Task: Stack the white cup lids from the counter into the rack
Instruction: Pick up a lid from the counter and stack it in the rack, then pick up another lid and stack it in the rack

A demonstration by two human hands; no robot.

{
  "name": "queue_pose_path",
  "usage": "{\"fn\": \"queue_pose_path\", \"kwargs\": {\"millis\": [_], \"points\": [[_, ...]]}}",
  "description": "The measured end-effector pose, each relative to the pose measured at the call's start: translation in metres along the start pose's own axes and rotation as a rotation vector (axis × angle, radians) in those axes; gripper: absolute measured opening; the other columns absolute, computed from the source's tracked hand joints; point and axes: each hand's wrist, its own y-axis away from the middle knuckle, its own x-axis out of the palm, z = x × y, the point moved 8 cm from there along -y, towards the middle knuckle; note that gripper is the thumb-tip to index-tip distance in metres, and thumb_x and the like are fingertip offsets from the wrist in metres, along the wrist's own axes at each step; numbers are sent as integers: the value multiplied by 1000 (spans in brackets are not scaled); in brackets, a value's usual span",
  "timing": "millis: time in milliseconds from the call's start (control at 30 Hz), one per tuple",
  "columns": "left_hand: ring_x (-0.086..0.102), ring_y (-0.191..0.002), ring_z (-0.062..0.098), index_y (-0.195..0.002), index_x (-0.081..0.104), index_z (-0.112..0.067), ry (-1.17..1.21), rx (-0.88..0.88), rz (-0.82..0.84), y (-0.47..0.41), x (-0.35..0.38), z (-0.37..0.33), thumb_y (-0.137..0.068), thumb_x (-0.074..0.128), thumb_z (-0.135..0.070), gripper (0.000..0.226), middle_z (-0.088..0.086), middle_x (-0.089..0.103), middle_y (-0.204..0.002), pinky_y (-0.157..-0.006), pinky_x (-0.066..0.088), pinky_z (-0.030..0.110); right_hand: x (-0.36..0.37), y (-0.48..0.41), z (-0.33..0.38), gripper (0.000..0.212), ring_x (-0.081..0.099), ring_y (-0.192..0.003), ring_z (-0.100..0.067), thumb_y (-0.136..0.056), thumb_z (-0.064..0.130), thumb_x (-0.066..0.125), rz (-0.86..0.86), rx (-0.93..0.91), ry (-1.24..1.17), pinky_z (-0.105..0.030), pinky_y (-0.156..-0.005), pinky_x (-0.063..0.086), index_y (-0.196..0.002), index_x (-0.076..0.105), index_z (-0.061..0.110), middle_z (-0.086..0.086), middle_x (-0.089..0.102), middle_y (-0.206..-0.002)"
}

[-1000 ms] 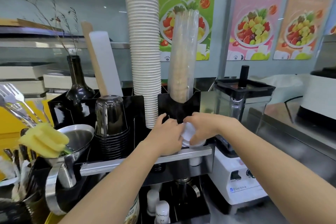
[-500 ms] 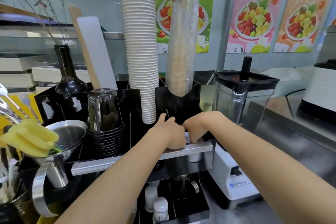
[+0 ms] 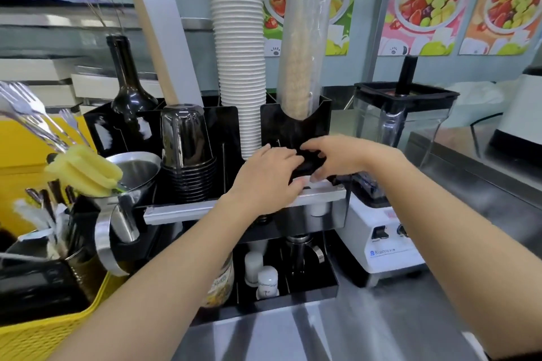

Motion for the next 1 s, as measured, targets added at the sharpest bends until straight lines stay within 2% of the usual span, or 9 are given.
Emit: {"fn": "queue_pose_path", "kwargs": {"millis": [100, 200, 333, 467, 567, 700, 800, 900, 1000], "points": [[38, -131, 21, -132, 43, -14, 142, -71, -199, 39, -27, -2, -90, 48, -36, 48, 7, 46, -142, -110, 24, 34, -11, 38, 16, 64, 53, -106, -15, -80, 28, 66, -314, -115, -164, -26, -86, 40, -137, 37, 22, -6, 52, -134], [40, -131, 21, -132, 44, -14, 263, -169, -277, 88, -33, -3, -89, 51, -32, 48, 7, 47, -140, -110, 29, 36, 18, 76, 34, 62, 50, -106, -10, -82, 28, 64, -422, -185, -298, -26, -88, 37, -137, 36, 24, -2, 51, -132], [37, -132, 17, -135, 40, -18, 308, -296, -212, 156, -8, 0, -89, 51, -37, 51, 2, 45, -142, -107, 25, 27, 91, 106, 61, 72, 37, -128, -12, -82, 35, 64, -331, -212, -327, -16, -96, 25, -142, 26, 25, 2, 39, -145], [41, -130, 20, -133, 42, -16, 313, -444, -120, 223, 29, 9, -87, 53, -38, 52, 5, 48, -140, -107, 30, 33, 173, 122, 90, 82, 32, -133, -16, -79, 40, 66, -165, -225, -372, -28, -107, 28, -144, 20, 20, -1, 34, -147], [41, -129, 18, -135, 39, -19, 340, -552, -34, 269, 61, 15, -86, 53, -39, 54, 2, 48, -140, -107, 33, 35, 232, 131, 107, 87, 27, -136, -22, -78, 45, 64, -73, -168, -352, -38, -110, 27, -145, 16, 18, -4, 29, -151], [41, -128, 19, -137, 36, -18, 376, -717, 155, 324, 109, 18, -87, 51, -40, 56, 3, 46, -141, -103, 31, 31, 296, 139, 125, 85, 31, -132, -26, -79, 46, 63, 36, -93, -305, -36, -106, 28, -143, 19, 12, -10, 33, -147], [39, -129, 20, -137, 34, -18, 411, -755, 257, 348, 131, 11, -88, 51, -38, 55, 3, 45, -141, -103, 29, 29, 326, 144, 135, 79, 37, -127, -28, -79, 41, 63, 100, -85, -274, -36, -103, 32, -140, 24, 11, -11, 38, -142], [43, -125, 19, -135, 38, -23, 424, -740, 276, 360, 139, 3, -87, 52, -35, 51, 0, 51, -136, -103, 31, 29, 342, 150, 140, 72, 40, -121, -28, -77, 41, 60, 139, -95, -255, -37, -101, 35, -137, 30, 13, -10, 42, -138], [46, -122, 18, -135, 37, -28, 455, -717, 288, 365, 141, -5, -87, 51, -33, 51, -3, 53, -134, -102, 33, 29, 347, 151, 140, 67, 42, -116, -27, -78, 42, 59, 107, -89, -243, -36, -98, 37, -133, 34, 12, -9, 44, -134]]}}
